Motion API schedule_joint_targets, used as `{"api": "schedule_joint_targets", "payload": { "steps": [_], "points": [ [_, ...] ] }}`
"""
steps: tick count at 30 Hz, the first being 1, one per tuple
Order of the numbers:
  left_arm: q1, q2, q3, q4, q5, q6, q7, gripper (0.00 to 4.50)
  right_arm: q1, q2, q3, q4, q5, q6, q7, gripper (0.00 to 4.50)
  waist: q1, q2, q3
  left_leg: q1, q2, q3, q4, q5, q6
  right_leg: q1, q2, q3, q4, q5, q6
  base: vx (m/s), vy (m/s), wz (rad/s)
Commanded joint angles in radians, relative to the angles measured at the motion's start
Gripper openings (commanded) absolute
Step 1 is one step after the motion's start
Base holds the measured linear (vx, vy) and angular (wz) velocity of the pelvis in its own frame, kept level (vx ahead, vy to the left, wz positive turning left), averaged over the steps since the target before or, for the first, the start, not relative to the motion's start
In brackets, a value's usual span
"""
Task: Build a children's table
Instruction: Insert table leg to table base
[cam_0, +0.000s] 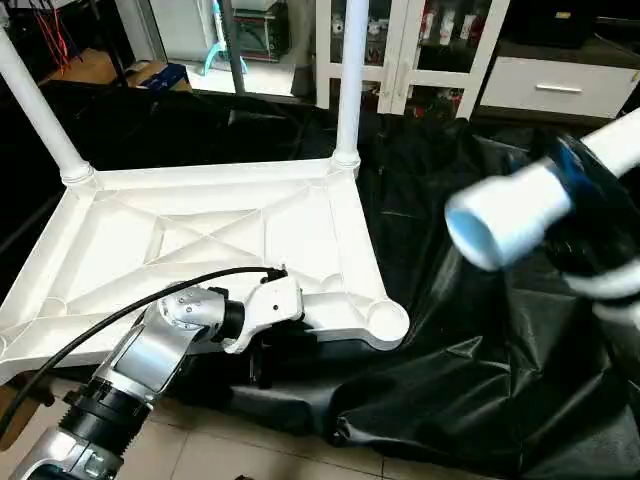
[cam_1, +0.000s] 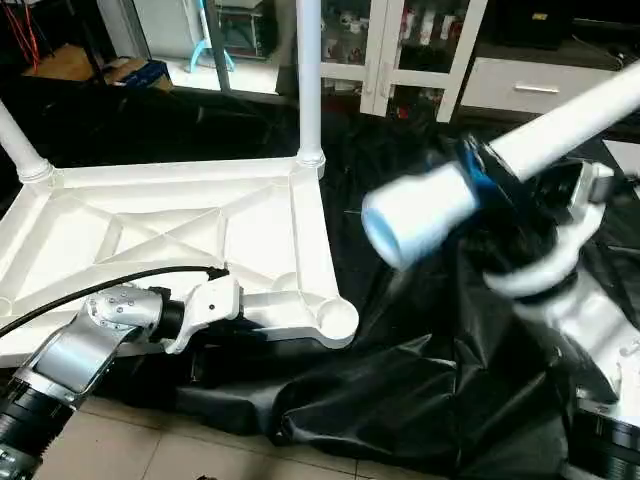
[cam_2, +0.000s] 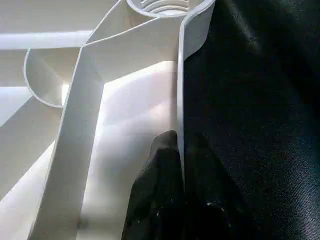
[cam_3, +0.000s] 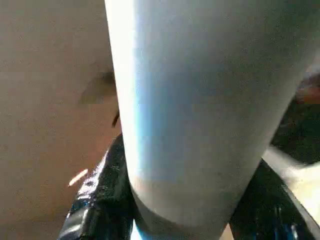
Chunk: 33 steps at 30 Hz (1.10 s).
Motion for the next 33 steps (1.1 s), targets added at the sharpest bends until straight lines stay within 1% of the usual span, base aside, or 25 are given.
{"api": "schedule_joint_targets", "payload": {
  "steps": [1, 2, 3, 4, 5, 6, 8, 9, 11, 13, 15, 17, 18, 21, 24, 26, 29, 30, 31, 32, 33],
  "points": [
    [0.033, -0.003, -0.026, 0.027, 0.018, 0.027, 0.029, 0.01, -0.022, 0.052, -0.007, 0.046, -0.005, -0.090, -0.138, 1.85, 0.001, -0.016, -0.040, 0.014, -0.001, 0.014, -0.075, -0.131, -0.005, 0.025, 0.002, 0.001, -0.069, -0.126, -0.204, 0.000, 0.000, 0.00],
    [0.034, -0.003, -0.026, 0.025, 0.019, 0.029, 0.029, 0.01, -0.027, 0.073, -0.017, 0.054, 0.009, -0.105, -0.160, 1.85, -0.001, -0.013, -0.039, 0.015, -0.001, 0.014, -0.078, -0.168, -0.013, 0.021, 0.002, 0.000, -0.073, -0.165, -0.193, 0.000, 0.000, 0.00],
    [0.035, -0.002, -0.026, 0.020, 0.019, 0.034, 0.030, 0.01, -0.032, 0.106, -0.035, 0.056, 0.024, -0.111, -0.179, 1.85, -0.002, -0.015, -0.041, 0.015, 0.000, 0.013, -0.078, -0.180, -0.015, 0.023, 0.003, 0.001, -0.072, -0.161, -0.186, 0.000, 0.000, 0.00],
    [0.035, -0.002, -0.026, 0.020, 0.019, 0.034, 0.030, 0.01, -0.032, 0.106, -0.035, 0.056, 0.025, -0.111, -0.179, 1.85, -0.001, -0.016, -0.042, 0.015, 0.000, 0.013, -0.077, -0.174, -0.013, 0.023, 0.005, 0.001, -0.071, -0.145, -0.183, 0.000, 0.000, 0.00],
    [0.035, -0.002, -0.025, 0.018, 0.019, 0.037, 0.031, 0.01, -0.034, 0.127, -0.044, 0.051, 0.025, -0.108, -0.186, 1.85, 0.000, -0.017, -0.045, 0.012, -0.002, 0.013, -0.075, -0.141, -0.004, 0.028, 0.007, 0.001, -0.064, -0.091, -0.181, 0.000, 0.000, 0.00],
    [0.036, -0.001, -0.025, 0.016, 0.019, 0.040, 0.032, 0.01, -0.034, 0.142, -0.050, 0.044, 0.025, -0.109, -0.195, 1.85, 0.002, -0.015, -0.046, 0.012, -0.002, 0.012, -0.074, -0.102, 0.008, 0.030, 0.008, -0.001, -0.059, -0.029, -0.182, 0.000, 0.000, 0.00],
    [0.037, -0.001, -0.024, 0.013, 0.019, 0.042, 0.034, 0.01, -0.030, 0.154, -0.048, 0.032, 0.025, -0.112, -0.204, 1.85, 0.004, -0.013, -0.048, 0.012, -0.003, 0.013, -0.070, -0.057, 0.026, 0.032, 0.011, -0.002, -0.055, 0.045, -0.191, 0.000, 0.000, 0.00],
    [0.037, 0.000, -0.024, 0.012, 0.019, 0.044, 0.034, 0.01, -0.031, 0.173, -0.051, 0.016, 0.025, -0.127, -0.236, 1.85, 0.005, -0.014, -0.047, 0.011, -0.005, 0.015, -0.070, -0.049, 0.036, 0.033, 0.011, -0.002, -0.055, 0.061, -0.195, 0.000, 0.000, 0.00],
    [0.038, 0.001, -0.024, 0.011, 0.019, 0.045, 0.035, 0.01, -0.037, 0.199, -0.063, 0.004, 0.025, -0.139, -0.268, 1.85, 0.005, -0.013, -0.046, 0.012, -0.004, 0.015, -0.072, -0.059, 0.038, 0.032, 0.010, -0.002, -0.057, 0.038, -0.196, 0.000, 0.000, 0.00],
    [0.038, 0.002, -0.024, 0.009, 0.019, 0.047, 0.035, 0.01, -0.047, 0.227, -0.082, -0.007, 0.025, -0.145, -0.305, 1.85, 0.003, -0.012, -0.044, 0.015, -0.002, 0.016, -0.075, -0.098, 0.026, 0.030, 0.009, -0.001, -0.061, -0.023, -0.191, 0.000, 0.000, 0.00],
    [0.039, 0.003, -0.024, 0.008, 0.020, 0.047, 0.035, 0.01, -0.049, 0.233, -0.088, -0.009, 0.025, -0.142, -0.313, 1.85, 0.002, -0.012, -0.044, 0.015, -0.002, 0.015, -0.076, -0.110, 0.017, 0.030, 0.009, -0.001, -0.062, -0.039, -0.183, 0.000, 0.000, 0.00],
    [0.039, 0.003, -0.025, 0.007, 0.020, 0.048, 0.035, 0.01, -0.051, 0.241, -0.094, -0.011, 0.025, -0.140, -0.320, 1.85, 0.002, -0.012, -0.044, 0.015, -0.002, 0.015, -0.076, -0.110, 0.012, 0.029, 0.010, -0.001, -0.062, -0.034, -0.177, 0.000, 0.000, 0.00],
    [0.040, 0.003, -0.026, 0.003, 0.021, 0.051, 0.036, 0.01, -0.052, 0.248, -0.101, -0.016, 0.025, -0.136, -0.325, 1.85, 0.001, -0.015, -0.040, 0.013, -0.003, 0.016, -0.078, -0.117, 0.012, 0.028, 0.010, 0.000, -0.063, -0.040, -0.172, 0.000, 0.000, 0.00],
    [0.041, 0.003, -0.027, 0.002, 0.021, 0.053, 0.036, 0.01, -0.053, 0.254, -0.106, -0.021, 0.025, -0.134, -0.333, 1.85, 0.000, -0.014, -0.041, 0.013, -0.003, 0.015, -0.077, -0.112, 0.011, 0.029, 0.010, 0.000, -0.063, -0.033, -0.164, 0.000, 0.000, 0.00],
    [0.041, 0.003, -0.027, 0.001, 0.022, 0.053, 0.037, 0.01, -0.057, 0.263, -0.113, -0.025, 0.025, -0.133, -0.341, 1.85, 0.000, -0.014, -0.041, 0.013, -0.003, 0.015, -0.077, -0.103, 0.012, 0.028, 0.010, 0.000, -0.062, -0.020, -0.163, 0.000, 0.000, 0.00],
    [0.040, 0.003, -0.027, 0.002, 0.022, 0.054, 0.037, 0.01, -0.062, 0.269, -0.122, -0.026, 0.025, -0.127, -0.350, 1.85, 0.000, -0.014, -0.040, 0.014, -0.003, 0.015, -0.077, -0.111, 0.009, 0.027, 0.011, 0.000, -0.062, -0.029, -0.164, 0.000, 0.000, 0.00],
    [0.040, 0.002, -0.027, 0.002, 0.023, 0.052, 0.038, 0.01, -0.056, 0.255, -0.112, -0.031, 0.025, -0.108, -0.351, 1.85, 0.000, -0.013, -0.040, 0.013, -0.003, 0.014, -0.078, -0.110, 0.006, 0.029, 0.011, -0.001, -0.062, -0.027, -0.161, 0.000, 0.000, 0.00],
    [0.041, 0.001, -0.026, 0.001, 0.021, 0.049, 0.039, 0.01, -0.037, 0.203, -0.071, -0.049, -0.005, -0.087, -0.318, 1.85, 0.001, -0.013, -0.040, 0.014, -0.003, 0.014, -0.078, -0.107, 0.005, 0.029, 0.011, -0.001, -0.061, -0.021, -0.161, 0.000, 0.000, 0.00],
    [0.041, 0.001, -0.026, 0.001, 0.021, 0.049, 0.039, 0.01, -0.037, 0.203, -0.071, -0.049, -0.005, -0.087, -0.318, 1.85, 0.003, -0.015, -0.040, 0.014, -0.003, 0.014, -0.076, -0.101, 0.001, 0.032, 0.011, -0.001, -0.062, -0.014, -0.159, 0.000, 0.000, 0.00],
    [0.041, -0.001, -0.024, 0.001, 0.021, 0.042, 0.042, 0.01, -0.021, 0.149, -0.025, -0.082, -0.093, -0.061, -0.257, 1.85, 0.002, -0.015, -0.041, 0.013, -0.004, 0.015, -0.075, -0.093, 0.003, 0.033, 0.012, 0.000, -0.061, -0.003, -0.159, 0.000, 0.000, 0.00],
    [0.041, -0.009, -0.018, -0.003, 0.014, 0.037, 0.049, 0.01, -0.001, 0.046, 0.088, -0.155, -0.304, -0.051, -0.129, 1.85, 0.006, -0.015, -0.043, 0.010, -0.005, 0.014, -0.073, -0.076, 0.002, 0.038, 0.013, -0.002, -0.061, 0.011, -0.152, 0.000, 0.000, 0.00]
  ]
}}
